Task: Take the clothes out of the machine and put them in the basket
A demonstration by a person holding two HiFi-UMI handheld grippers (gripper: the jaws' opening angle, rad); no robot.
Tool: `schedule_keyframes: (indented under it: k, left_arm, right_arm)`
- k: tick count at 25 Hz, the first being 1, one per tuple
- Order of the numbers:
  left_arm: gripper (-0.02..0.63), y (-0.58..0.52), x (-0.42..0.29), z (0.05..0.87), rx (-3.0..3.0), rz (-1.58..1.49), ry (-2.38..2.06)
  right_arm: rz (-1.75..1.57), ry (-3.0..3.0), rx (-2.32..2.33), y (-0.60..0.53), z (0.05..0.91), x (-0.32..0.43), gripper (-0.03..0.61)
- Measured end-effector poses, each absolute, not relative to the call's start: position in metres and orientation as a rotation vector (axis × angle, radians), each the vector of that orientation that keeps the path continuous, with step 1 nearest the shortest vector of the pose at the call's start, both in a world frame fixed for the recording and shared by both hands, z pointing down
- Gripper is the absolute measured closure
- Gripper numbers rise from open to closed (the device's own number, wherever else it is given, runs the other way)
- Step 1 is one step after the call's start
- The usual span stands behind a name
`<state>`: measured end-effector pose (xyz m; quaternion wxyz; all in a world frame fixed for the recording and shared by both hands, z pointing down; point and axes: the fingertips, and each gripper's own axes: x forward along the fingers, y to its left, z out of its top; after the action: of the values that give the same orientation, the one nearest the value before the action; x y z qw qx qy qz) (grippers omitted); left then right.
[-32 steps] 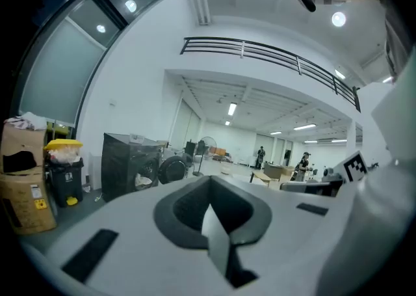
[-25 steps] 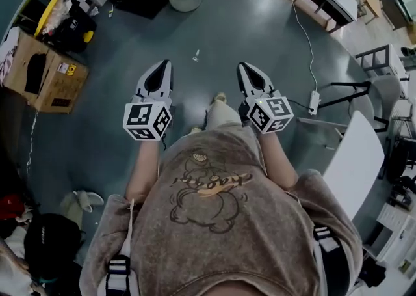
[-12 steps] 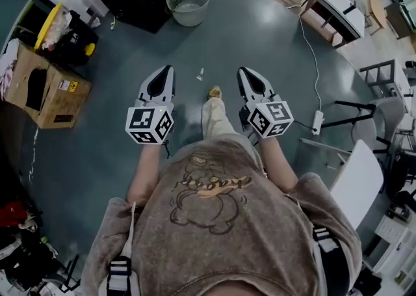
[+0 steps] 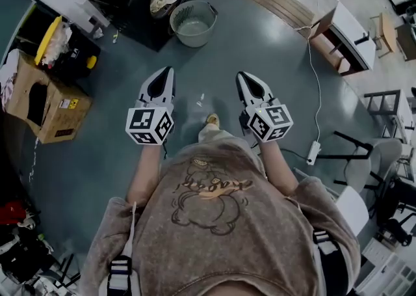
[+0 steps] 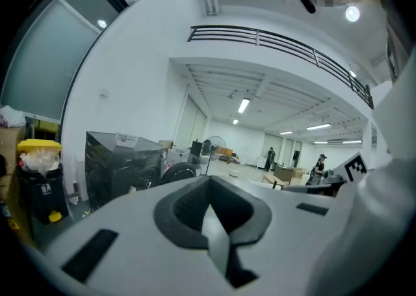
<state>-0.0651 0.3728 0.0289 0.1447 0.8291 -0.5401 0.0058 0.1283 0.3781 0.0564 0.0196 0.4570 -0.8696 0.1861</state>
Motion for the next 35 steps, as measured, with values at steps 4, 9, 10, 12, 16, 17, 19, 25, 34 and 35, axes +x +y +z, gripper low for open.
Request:
schedule_keyframes:
  k: [4, 9, 10, 12, 16, 17, 19, 25, 34, 35]
  left_arm:
    - [0.606, 0.322, -0.059, 0.028, 2.38, 0.007, -1.591]
    - [0.606, 0.276, -0.059, 0.031, 2.36, 0.006, -1.626]
    - [0.606, 0.267, -0.059, 0.032, 2.358, 0.007, -1.627]
    - [0.606, 0.249, -0.06, 0.033, 2.353, 0.005, -1.63]
    - [0.606, 0.207, -0.067, 0.041, 2.343, 0.003, -1.63]
    - [0.606, 0.194, -0.069, 0.044, 2.343, 0.003, -1.628]
    - [0.606, 0.165, -0.072, 0.05, 2.344, 0.0, -1.623]
    - [0.606, 0.072, -0.087, 0.064, 2.337, -0.003, -1.599]
    - [0.606, -0.063, -0.111, 0.089, 2.31, 0.046, -1.557]
    - [0.606, -0.074, -0.114, 0.093, 2.305, 0.051, -1.555]
  right_arm:
    - [0.575, -2.711, 1.379, 0.323, 0.058, 0.136, 0.581]
    - [0.566, -2.726, 1.318, 0.272, 0.062, 0.136, 0.581]
    - [0.566, -2.728, 1.31, 0.263, 0.062, 0.135, 0.581]
    - [0.568, -2.729, 1.298, 0.245, 0.064, 0.132, 0.581]
    - [0.575, -2.724, 1.279, 0.204, 0.071, 0.121, 0.581]
    - [0.572, -2.725, 1.274, 0.192, 0.073, 0.118, 0.581]
    - [0.557, -2.725, 1.27, 0.163, 0.075, 0.114, 0.581]
    - [0.547, -2.698, 1.274, 0.069, 0.083, 0.096, 0.581]
    - [0.586, -2.678, 1.225, -0.07, 0.099, 0.054, 0.581]
    - [0.59, -2.676, 1.215, -0.082, 0.103, 0.048, 0.581]
